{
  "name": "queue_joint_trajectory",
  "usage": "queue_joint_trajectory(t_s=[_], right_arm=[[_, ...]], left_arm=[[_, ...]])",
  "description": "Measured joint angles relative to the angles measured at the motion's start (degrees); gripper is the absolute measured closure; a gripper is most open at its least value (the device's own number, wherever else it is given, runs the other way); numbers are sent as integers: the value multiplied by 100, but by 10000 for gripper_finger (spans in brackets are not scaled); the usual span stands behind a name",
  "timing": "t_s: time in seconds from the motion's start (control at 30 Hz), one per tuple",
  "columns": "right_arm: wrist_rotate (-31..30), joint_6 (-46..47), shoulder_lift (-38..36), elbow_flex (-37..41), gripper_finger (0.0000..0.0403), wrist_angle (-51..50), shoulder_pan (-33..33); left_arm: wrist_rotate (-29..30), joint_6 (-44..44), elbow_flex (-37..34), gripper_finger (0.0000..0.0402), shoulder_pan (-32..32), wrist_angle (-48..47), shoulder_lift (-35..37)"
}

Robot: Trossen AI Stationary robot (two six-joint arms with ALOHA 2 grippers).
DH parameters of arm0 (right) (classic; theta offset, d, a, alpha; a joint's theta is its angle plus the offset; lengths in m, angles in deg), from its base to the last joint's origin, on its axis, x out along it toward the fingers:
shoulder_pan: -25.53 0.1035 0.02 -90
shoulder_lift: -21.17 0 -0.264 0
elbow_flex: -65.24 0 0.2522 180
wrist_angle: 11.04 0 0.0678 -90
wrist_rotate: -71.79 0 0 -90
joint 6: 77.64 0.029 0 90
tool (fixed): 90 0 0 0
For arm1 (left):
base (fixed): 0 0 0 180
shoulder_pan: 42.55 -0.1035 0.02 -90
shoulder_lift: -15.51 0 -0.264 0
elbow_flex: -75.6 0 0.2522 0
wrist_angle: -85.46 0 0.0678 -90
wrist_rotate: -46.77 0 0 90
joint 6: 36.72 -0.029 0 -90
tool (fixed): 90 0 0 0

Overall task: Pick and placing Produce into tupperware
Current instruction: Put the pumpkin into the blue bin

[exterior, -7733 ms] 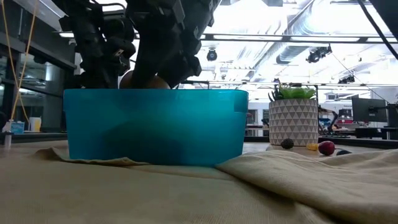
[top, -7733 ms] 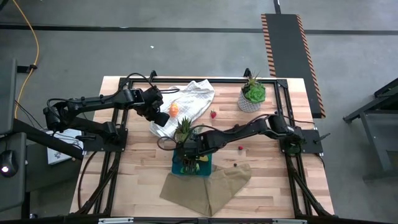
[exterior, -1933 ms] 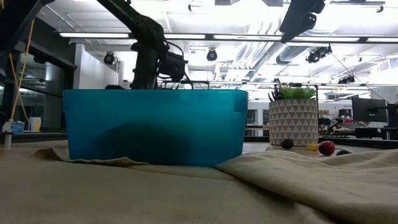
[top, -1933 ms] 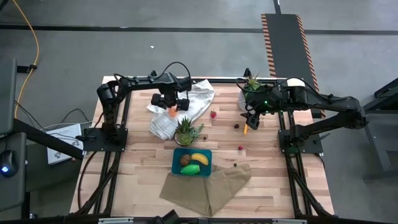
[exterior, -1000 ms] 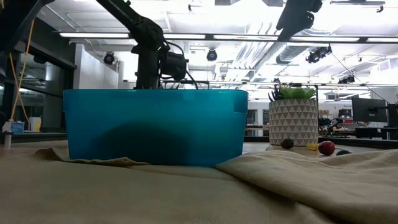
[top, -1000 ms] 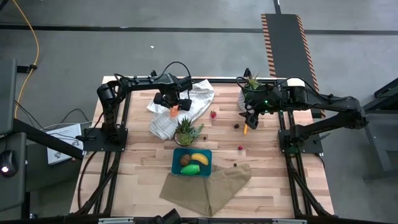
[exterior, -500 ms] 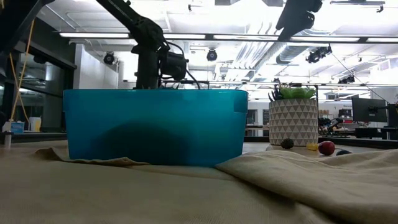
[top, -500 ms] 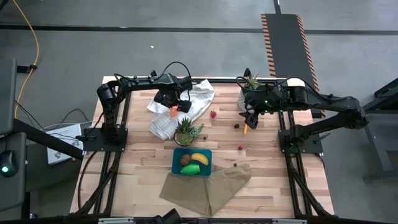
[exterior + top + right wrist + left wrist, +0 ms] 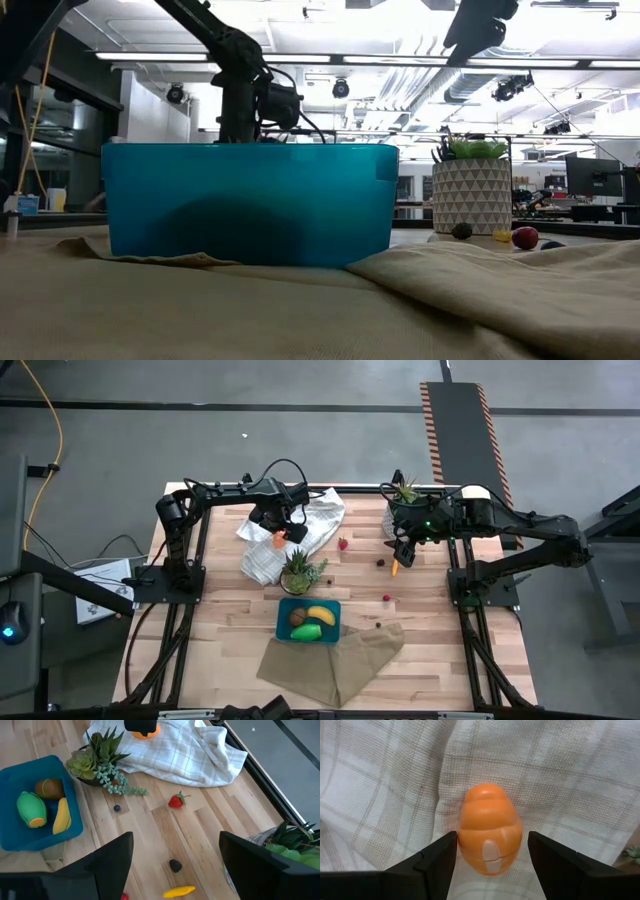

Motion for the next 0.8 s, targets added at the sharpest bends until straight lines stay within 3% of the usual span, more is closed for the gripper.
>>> queue_joint_trajectory(t_s=[0.8], right_arm=[[1, -12, 0, 0, 117, 47, -1]], left_arm=[[-173, 46, -262, 169, 0, 272, 2]])
